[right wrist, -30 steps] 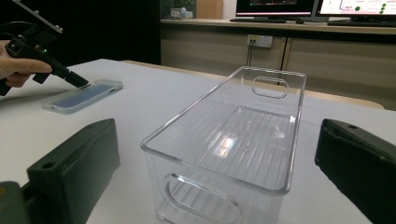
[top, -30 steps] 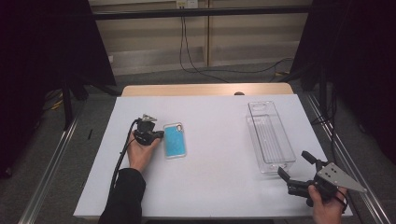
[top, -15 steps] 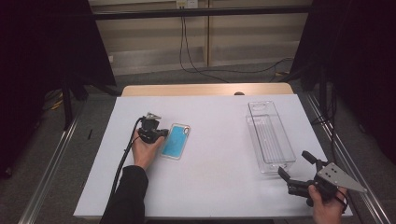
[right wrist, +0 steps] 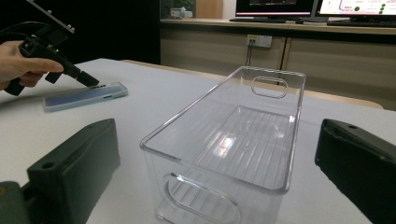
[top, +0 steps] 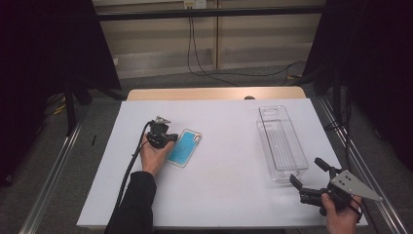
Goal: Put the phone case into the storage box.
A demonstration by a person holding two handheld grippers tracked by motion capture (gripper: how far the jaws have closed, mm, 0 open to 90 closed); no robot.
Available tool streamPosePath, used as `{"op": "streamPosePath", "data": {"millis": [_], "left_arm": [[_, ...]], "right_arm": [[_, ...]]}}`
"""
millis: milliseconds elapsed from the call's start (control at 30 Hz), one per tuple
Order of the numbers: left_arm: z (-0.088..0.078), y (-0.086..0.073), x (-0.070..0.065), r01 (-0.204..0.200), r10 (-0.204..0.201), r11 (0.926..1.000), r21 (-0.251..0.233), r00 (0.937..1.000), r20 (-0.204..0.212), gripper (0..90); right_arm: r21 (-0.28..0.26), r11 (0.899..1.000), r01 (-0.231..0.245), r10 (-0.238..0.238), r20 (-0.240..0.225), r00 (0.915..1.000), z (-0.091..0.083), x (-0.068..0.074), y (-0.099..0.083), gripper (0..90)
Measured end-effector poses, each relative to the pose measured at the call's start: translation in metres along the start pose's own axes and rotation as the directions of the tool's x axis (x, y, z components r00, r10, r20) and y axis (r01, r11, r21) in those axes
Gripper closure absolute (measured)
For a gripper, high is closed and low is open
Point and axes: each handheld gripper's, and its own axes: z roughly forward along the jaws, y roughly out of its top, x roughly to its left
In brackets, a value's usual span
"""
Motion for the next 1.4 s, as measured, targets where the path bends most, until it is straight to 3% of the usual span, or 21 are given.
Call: {"op": "streamPosePath", "data": {"millis": [500,833,1000,1400], "left_arm": [[0.001,-0.003,0.001,0.032,-0.032,0.9988,-0.037,0.9994,0.015,90.0],[-0.02,-0.01,0.003,0.047,-0.045,0.9934,-0.105,0.9987,0.021,89.8],[-0.029,-0.013,0.0,0.043,-0.044,0.9885,-0.145,0.999,-0.002,82.1],[-0.048,-0.018,0.006,0.022,-0.035,0.9773,-0.211,0.9978,-0.057,48.9]], "right_arm": [[0.002,1.0,-0.003,0.003,0.002,1.0,-0.001,-0.001,0.0,0.0],[-0.017,1.0,-0.007,0.008,0.01,0.9999,-0.004,-0.001,0.0,0.0],[-0.015,1.0,-0.007,0.007,0.008,0.9999,-0.003,-0.001,0.001,0.0],[-0.012,1.0,-0.001,0.001,0.006,1.0,-0.004,0.0,0.001,0.0]]}}
